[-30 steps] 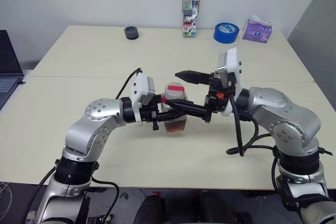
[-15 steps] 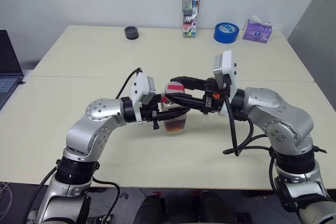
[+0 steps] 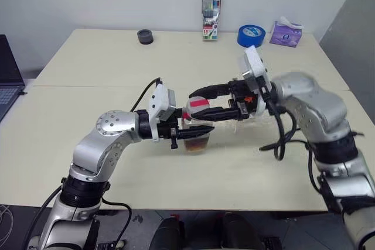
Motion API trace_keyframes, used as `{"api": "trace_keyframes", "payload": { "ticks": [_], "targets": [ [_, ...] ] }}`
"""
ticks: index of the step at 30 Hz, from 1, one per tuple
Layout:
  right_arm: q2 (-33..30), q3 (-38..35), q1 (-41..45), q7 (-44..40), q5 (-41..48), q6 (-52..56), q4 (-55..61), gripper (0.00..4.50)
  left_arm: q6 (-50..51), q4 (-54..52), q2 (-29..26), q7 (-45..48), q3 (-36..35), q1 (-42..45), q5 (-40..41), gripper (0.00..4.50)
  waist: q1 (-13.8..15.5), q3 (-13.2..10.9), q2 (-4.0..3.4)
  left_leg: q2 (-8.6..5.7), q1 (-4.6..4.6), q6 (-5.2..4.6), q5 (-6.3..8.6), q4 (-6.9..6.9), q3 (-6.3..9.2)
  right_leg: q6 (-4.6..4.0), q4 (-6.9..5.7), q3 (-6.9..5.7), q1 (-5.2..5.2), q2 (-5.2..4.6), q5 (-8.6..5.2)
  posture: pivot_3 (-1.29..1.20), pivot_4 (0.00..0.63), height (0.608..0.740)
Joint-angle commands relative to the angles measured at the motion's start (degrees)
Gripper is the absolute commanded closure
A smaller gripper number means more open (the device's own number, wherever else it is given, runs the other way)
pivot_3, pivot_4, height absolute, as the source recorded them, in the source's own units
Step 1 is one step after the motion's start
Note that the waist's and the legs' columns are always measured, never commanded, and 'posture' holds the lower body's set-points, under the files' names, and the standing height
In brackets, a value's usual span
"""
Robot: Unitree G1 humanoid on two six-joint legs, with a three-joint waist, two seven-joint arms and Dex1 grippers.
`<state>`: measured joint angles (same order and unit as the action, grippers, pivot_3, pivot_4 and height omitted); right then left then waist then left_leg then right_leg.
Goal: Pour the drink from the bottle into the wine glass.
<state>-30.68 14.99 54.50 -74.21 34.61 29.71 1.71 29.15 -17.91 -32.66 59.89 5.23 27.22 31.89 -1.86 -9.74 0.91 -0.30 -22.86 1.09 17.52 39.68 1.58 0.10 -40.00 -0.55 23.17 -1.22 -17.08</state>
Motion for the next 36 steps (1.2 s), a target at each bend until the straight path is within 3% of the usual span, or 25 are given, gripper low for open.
{"api": "trace_keyframes", "payload": {
  "ticks": [1,3,7,11,16,23,31,34,36],
  "targets": [
    [-0.23,0.37,4.27,-5.96,-4.56,-5.33,-8.04,2.67,0.28,-4.38,0.11,1.95,-0.34,0.22,3.67,2.76,0.09,0.0,0.01,0.01,-0.02,0.0,0.0,0.0,0.02,0.0,0.01,-0.01,0.0,0.0,0.0,0.0,0.15,0.74],
    [-0.45,0.04,5.08,-7.22,-4.83,-5.26,-9.91,2.67,0.33,-4.49,0.53,1.21,-0.46,0.25,3.47,2.76,0.19,0.0,0.01,0.0,-0.05,0.01,-0.01,0.01,0.02,0.0,0.03,-0.01,0.0,-0.03,0.0,0.0,0.15,0.74],
    [-4.0,-2.66,3.25,-6.83,-3.25,-1.19,-7.49,1.4,0.2,-4.18,0.59,-0.01,-1.44,-0.04,2.96,2.76,0.48,-0.01,0.02,-0.01,-0.1,0.03,-0.02,0.06,0.02,0.0,0.05,-0.02,0.0,-0.08,0.0,0.0,0.15,0.74],
    [-9.23,-6.86,-2.9,-2.97,0.95,6.66,2.62,0.02,-0.04,-3.95,0.02,-0.76,-2.61,-0.93,2.79,2.76,1.23,-0.02,0.04,-0.03,-0.15,0.03,-0.02,0.08,0.02,0.0,0.12,-0.02,0.0,-0.12,0.0,0.0,0.15,0.74],
    [-7.48,-12.76,-10.68,10.41,6.77,15.32,17.35,0.02,-0.79,-2.22,0.24,-1.5,-3.14,-0.42,1.94,2.76,0.98,-0.03,0.01,0.01,-0.11,0.02,-0.01,-0.02,0.02,-0.01,0.04,0.0,0.04,-0.07,0.0,0.0,0.15,0.74],
    [3.6,-12.97,-15.69,30.5,6.77,17.79,28.04,0.02,-1.74,-0.2,0.63,-1.62,-2.29,1.21,1.35,2.76,0.85,-0.03,0.02,-0.01,-0.06,0.03,-0.01,0.06,0.05,0.0,-0.05,0.0,0.0,-0.05,0.0,0.0,0.15,0.74],
    [6.65,-11.76,-15.58,35.7,7.49,18.17,29.25,0.02,-1.99,0.38,0.52,-1.19,-1.82,2.08,1.08,2.76,0.85,-0.03,0.02,-0.02,-0.07,0.11,-0.06,0.05,0.04,0.0,-0.01,0.0,0.01,-0.05,0.0,0.0,0.15,0.74],
    [6.43,-11.53,-15.38,35.52,7.52,17.76,28.66,0.61,-1.98,0.27,0.54,-1.38,-1.79,2.04,1.09,2.76,0.83,-0.03,0.02,-0.02,-0.07,0.03,-0.02,0.05,0.04,0.0,-0.01,-0.01,0.01,-0.05,0.0,0.0,0.15,0.74],
    [6.16,-11.17,-15.28,34.94,7.26,17.33,28.35,1.32,-1.97,-0.07,0.55,-1.6,-1.76,1.67,1.04,2.76,0.82,-0.03,0.02,-0.03,-0.07,0.03,-0.01,0.04,0.04,0.0,-0.01,0.0,0.01,-0.05,0.0,0.0,0.15,0.74]
  ]
}}
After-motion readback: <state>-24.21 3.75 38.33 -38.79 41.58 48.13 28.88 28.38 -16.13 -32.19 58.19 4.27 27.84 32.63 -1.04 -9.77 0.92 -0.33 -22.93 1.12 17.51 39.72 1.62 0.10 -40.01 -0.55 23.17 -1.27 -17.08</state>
